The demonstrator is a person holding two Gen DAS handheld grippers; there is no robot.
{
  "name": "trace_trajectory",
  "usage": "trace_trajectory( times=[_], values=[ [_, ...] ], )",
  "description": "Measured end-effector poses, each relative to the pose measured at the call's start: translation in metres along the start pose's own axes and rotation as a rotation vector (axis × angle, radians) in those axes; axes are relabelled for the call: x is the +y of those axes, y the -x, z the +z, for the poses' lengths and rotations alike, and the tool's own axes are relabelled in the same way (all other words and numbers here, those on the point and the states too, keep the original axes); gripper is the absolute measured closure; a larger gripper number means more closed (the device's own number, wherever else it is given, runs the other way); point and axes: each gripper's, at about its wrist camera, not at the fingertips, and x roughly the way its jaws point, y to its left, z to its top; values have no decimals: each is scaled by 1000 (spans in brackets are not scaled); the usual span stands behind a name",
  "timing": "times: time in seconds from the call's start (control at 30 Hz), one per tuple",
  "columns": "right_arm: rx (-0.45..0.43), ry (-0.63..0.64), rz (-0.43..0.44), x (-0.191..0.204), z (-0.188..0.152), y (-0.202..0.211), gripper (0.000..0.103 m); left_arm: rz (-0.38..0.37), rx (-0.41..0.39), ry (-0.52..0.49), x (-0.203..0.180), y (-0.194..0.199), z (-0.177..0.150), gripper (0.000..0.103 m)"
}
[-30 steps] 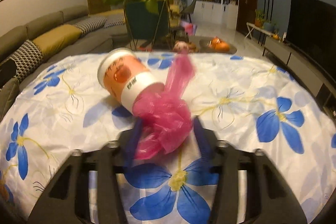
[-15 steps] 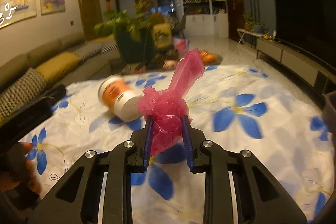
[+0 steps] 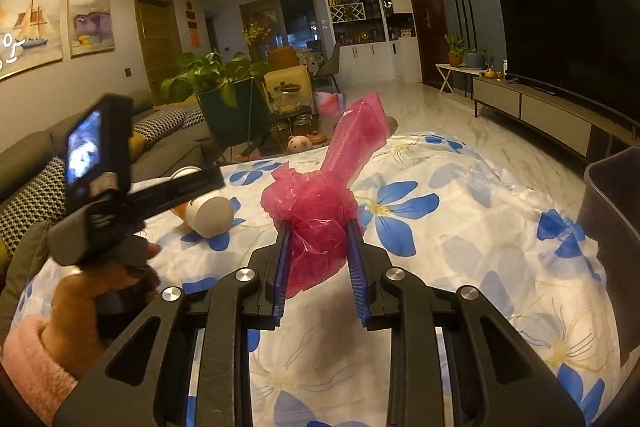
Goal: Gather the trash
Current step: 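Close the right tool on the pink bag tail while the left tool grasps the apple-print cup, then lift the apple-print cup and pink bag and carry them over the grey bin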
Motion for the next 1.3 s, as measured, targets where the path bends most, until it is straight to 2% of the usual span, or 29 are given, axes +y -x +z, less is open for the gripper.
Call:
trace_trajectory(
  times=[0.2, 0.27, 0.37, 0.63, 0.8, 0.97, 1.3],
  values=[
    [-8, -12, 12, -6, 1, -3, 75, -36, 75, 26, 5, -22, -5, 21],
    [-11, -19, 13, -9, 1, -3, 75, -43, 88, 44, 9, -25, -7, 34],
    [-9, -30, 19, -11, 0, -2, 75, -67, 113, 62, 13, -31, -10, 47],
    [-14, -41, 13, -17, -1, 3, 75, -111, 102, 97, 21, -27, -14, 48],
    [-23, -39, 0, -22, 3, 10, 75, -127, 64, 91, 23, -10, -17, 48],
    [-42, -38, -19, -25, 3, 25, 75, -146, 10, 36, 14, 20, -21, 48],
    [-85, -43, -49, -40, 9, 64, 75, -199, -86, -97, -30, 92, -41, 48]
  ],
)
